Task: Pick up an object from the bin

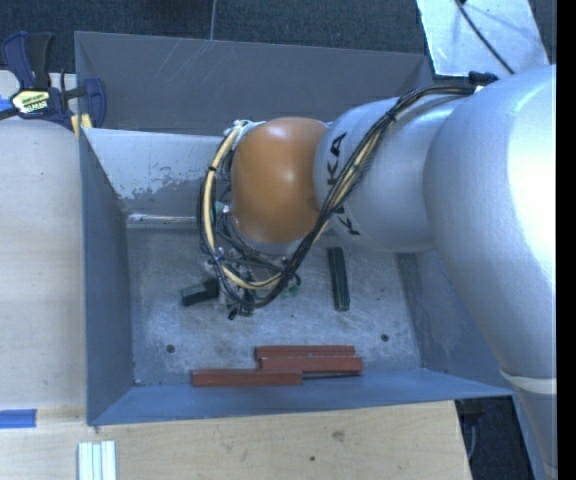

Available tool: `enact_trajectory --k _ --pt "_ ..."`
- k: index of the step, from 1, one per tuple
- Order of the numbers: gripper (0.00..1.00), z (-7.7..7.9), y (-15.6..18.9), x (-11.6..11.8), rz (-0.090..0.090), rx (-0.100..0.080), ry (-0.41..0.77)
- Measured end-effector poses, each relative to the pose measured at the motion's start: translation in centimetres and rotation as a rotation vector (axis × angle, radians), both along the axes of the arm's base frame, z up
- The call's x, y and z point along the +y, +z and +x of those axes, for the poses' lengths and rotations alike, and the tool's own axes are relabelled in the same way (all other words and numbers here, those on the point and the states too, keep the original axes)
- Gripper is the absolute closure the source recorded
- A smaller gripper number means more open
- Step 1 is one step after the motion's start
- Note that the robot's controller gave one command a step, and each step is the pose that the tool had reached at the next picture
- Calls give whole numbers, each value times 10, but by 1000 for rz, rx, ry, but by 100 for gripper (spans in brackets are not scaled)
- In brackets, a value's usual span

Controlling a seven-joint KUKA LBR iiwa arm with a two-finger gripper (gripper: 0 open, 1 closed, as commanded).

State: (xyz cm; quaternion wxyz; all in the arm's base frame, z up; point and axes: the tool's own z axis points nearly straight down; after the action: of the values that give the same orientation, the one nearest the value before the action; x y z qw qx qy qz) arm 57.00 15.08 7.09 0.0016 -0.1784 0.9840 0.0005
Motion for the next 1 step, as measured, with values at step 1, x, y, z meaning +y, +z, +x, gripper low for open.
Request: enact_trajectory --k 1 --pt "100 31 175 10 2 -11 2"
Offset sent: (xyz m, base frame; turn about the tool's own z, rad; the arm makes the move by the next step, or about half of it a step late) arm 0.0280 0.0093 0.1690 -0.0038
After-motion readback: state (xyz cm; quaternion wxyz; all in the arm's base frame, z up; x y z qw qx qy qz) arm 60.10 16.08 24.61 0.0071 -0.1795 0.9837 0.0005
